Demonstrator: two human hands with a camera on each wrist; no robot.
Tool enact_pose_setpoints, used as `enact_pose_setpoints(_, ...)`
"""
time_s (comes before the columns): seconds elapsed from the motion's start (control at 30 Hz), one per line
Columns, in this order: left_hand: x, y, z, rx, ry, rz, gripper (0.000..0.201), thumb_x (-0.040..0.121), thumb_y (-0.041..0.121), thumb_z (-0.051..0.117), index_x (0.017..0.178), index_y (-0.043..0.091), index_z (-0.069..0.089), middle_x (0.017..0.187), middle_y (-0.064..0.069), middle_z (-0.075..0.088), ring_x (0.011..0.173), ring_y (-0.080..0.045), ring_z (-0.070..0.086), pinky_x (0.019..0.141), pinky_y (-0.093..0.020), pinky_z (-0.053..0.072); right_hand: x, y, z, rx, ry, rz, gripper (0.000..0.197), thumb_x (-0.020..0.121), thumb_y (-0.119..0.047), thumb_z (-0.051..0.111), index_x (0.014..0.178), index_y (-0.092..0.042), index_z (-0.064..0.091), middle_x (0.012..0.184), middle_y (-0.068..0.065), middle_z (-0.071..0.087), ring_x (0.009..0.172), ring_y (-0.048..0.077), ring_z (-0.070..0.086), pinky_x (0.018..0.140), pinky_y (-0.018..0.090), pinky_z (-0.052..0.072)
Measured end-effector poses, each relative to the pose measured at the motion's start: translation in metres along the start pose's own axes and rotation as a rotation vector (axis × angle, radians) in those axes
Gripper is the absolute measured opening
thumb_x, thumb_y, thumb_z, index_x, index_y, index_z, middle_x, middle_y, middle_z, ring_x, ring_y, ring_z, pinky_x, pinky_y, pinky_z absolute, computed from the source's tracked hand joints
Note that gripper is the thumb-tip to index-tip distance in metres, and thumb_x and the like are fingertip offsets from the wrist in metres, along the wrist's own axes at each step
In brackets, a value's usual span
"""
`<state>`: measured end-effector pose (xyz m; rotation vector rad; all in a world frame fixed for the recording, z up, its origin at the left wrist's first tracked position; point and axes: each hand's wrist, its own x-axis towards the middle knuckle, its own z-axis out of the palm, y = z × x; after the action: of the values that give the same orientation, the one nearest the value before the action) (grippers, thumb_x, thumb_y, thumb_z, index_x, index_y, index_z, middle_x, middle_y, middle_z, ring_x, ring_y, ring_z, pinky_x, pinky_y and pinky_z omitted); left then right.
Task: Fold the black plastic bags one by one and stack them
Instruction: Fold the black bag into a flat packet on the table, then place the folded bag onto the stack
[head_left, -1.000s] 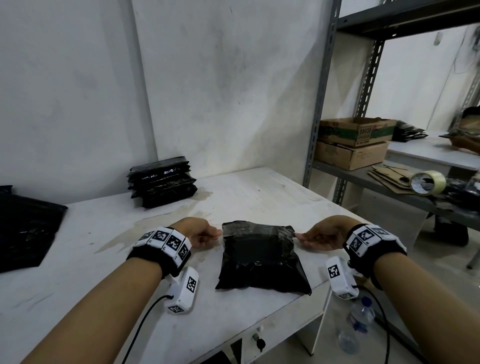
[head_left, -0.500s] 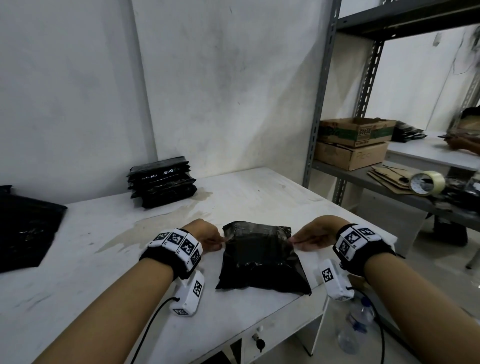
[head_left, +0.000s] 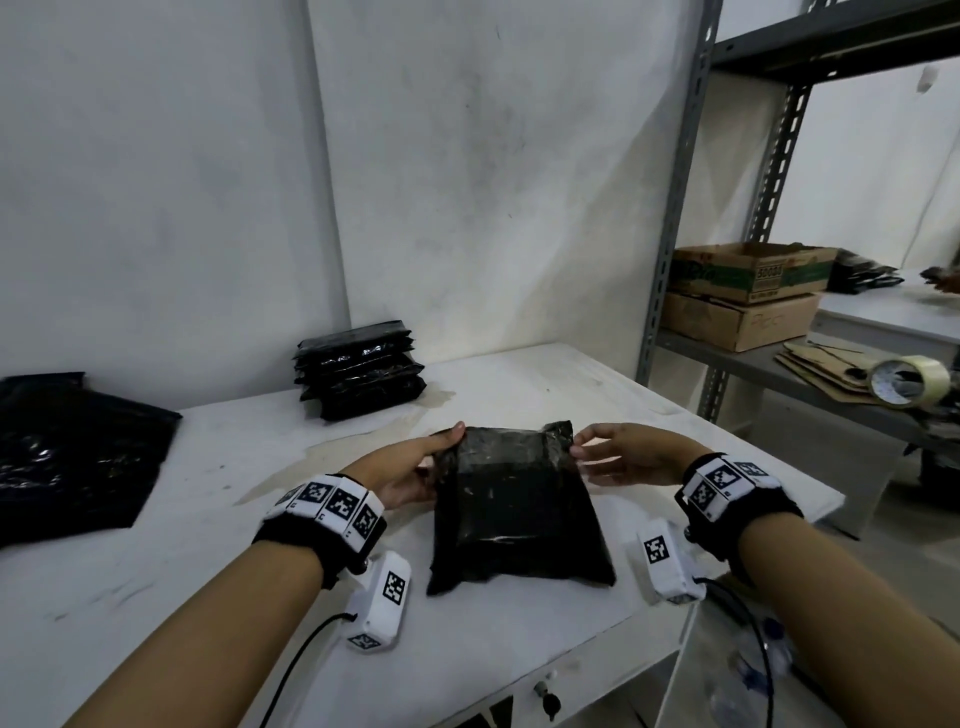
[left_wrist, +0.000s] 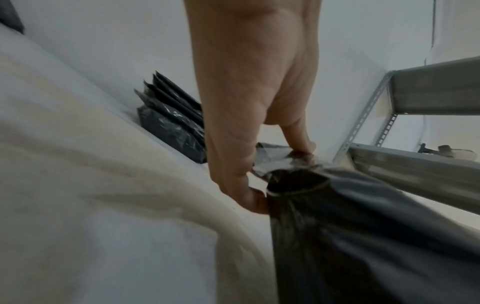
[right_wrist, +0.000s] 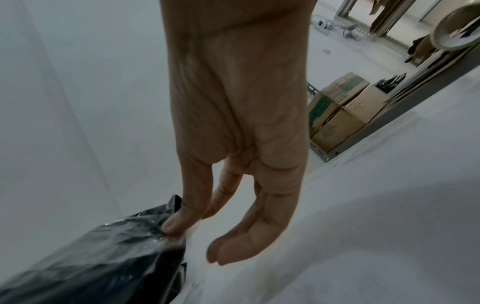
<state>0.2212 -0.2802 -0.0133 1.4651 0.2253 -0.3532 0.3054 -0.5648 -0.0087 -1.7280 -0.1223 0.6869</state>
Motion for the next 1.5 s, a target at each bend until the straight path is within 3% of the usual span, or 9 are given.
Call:
enact_pose_setpoints(0.13, -0.020, -0.004, -0.041, -0.067, 0.096, 0.050, 0.052, 0.076, 0.053, 0.068, 0.111, 0.013, 0.066, 0.096, -0.007, 0.060, 0.085, -0.019, 0.057, 0.076, -0.031, 0.052, 0.022, -0.014, 0.036, 0.118, -0.057, -0.095, 0.013, 0.095, 0.002, 0.054, 0.091, -0.009, 0.060, 0.080, 0.002, 0.068, 0.073, 0.013, 0.067, 0.068, 0.024, 0.058)
enact_pose_setpoints(0.3, -0.043, -0.019, -0.085, -0.148, 0.188, 0.099, 0.034, 0.090, 0.043, 0.056, 0.098, 0.012, 0.069, 0.084, -0.002, 0.070, 0.070, -0.016, 0.066, 0.067, -0.029, 0.053, 0.047, -0.031, 0.093, 0.126, -0.092, -0.116, 0.008, 0.091, -0.003, 0.063, 0.096, -0.009, 0.065, 0.080, 0.000, 0.069, 0.072, 0.010, 0.066, 0.065, 0.021, 0.056)
enact_pose_setpoints(0.4, -0.054, -0.025, -0.100, -0.167, 0.215, 0.136, 0.040, 0.091, 0.042, 0.055, 0.112, 0.010, 0.067, 0.106, -0.007, 0.067, 0.087, -0.020, 0.063, 0.080, -0.033, 0.051, 0.059, -0.033, 0.117, 0.103, 0.003, -0.169, 0.019, 0.085, -0.009, 0.072, 0.101, -0.006, 0.062, 0.089, 0.005, 0.072, 0.076, 0.014, 0.068, 0.060, 0.020, 0.055)
enact_pose_setpoints(0.53, -0.059, -0.026, -0.110, -0.222, 0.261, 0.176, 0.037, 0.092, 0.037, 0.057, 0.115, 0.010, 0.066, 0.097, -0.001, 0.071, 0.080, -0.013, 0.068, 0.069, -0.027, 0.055, 0.070, -0.034, 0.129, -0.111, 0.283, -0.313, 0.019, 0.077, -0.012, 0.081, 0.088, -0.007, 0.066, 0.091, 0.013, 0.067, 0.073, 0.017, 0.063, 0.058, 0.022, 0.051)
enact_pose_setpoints(0.7, -0.059, -0.023, -0.115, -0.252, 0.291, 0.211, 0.038, 0.092, 0.036, 0.057, 0.118, 0.010, 0.065, 0.102, -0.003, 0.071, 0.082, -0.012, 0.069, 0.065, -0.026, 0.056, 0.068, -0.042, 0.138, -0.027, 0.267, -0.436, 0.015, 0.080, -0.008, 0.076, 0.088, 0.004, 0.075, 0.089, 0.024, 0.072, 0.070, 0.021, 0.068, 0.065, 0.022, 0.058)
enact_pose_setpoints(0.93, -0.060, -0.022, -0.112, -0.258, 0.292, 0.219, 0.040, 0.091, 0.038, 0.057, 0.117, 0.009, 0.064, 0.105, -0.003, 0.070, 0.089, -0.014, 0.067, 0.068, -0.026, 0.054, 0.070, -0.042, 0.152, -0.041, 0.202, -0.374, 0.015, 0.081, -0.016, 0.077, 0.081, -0.001, 0.074, 0.079, 0.015, 0.072, 0.068, 0.017, 0.068, 0.062, 0.023, 0.055)
enact_pose_setpoints(1.23, -0.063, -0.021, -0.111, -0.241, 0.272, 0.221, 0.043, 0.089, 0.041, 0.058, 0.117, 0.009, 0.064, 0.105, -0.005, 0.071, 0.089, -0.015, 0.068, 0.071, -0.027, 0.052, 0.067, -0.040, 0.160, 0.100, -0.002, -0.220, 0.014, 0.096, -0.017, 0.056, 0.095, -0.009, 0.068, 0.088, 0.003, 0.067, 0.077, 0.014, 0.064, 0.068, 0.023, 0.051)
enact_pose_setpoints(1.4, -0.066, -0.018, -0.109, -0.259, 0.244, 0.246, 0.041, 0.090, 0.038, 0.057, 0.120, 0.009, 0.063, 0.104, -0.005, 0.070, 0.084, -0.013, 0.069, 0.071, -0.027, 0.055, 0.067, -0.040, 0.157, 0.231, -0.100, -0.084, 0.009, 0.092, -0.024, 0.062, 0.096, -0.022, 0.069, 0.085, -0.010, 0.066, 0.078, 0.005, 0.059, 0.069, 0.022, 0.050)
enact_pose_setpoints(1.5, -0.068, -0.017, -0.111, -0.297, 0.220, 0.268, 0.043, 0.090, 0.036, 0.057, 0.123, 0.008, 0.062, 0.107, -0.007, 0.069, 0.084, -0.014, 0.069, 0.069, -0.027, 0.057, 0.063, -0.042, 0.152, 0.372, -0.168, 0.007, 0.007, 0.081, -0.025, 0.068, 0.086, -0.020, 0.069, 0.073, -0.009, 0.070, 0.061, 0.002, 0.064, 0.059, 0.027, 0.057)
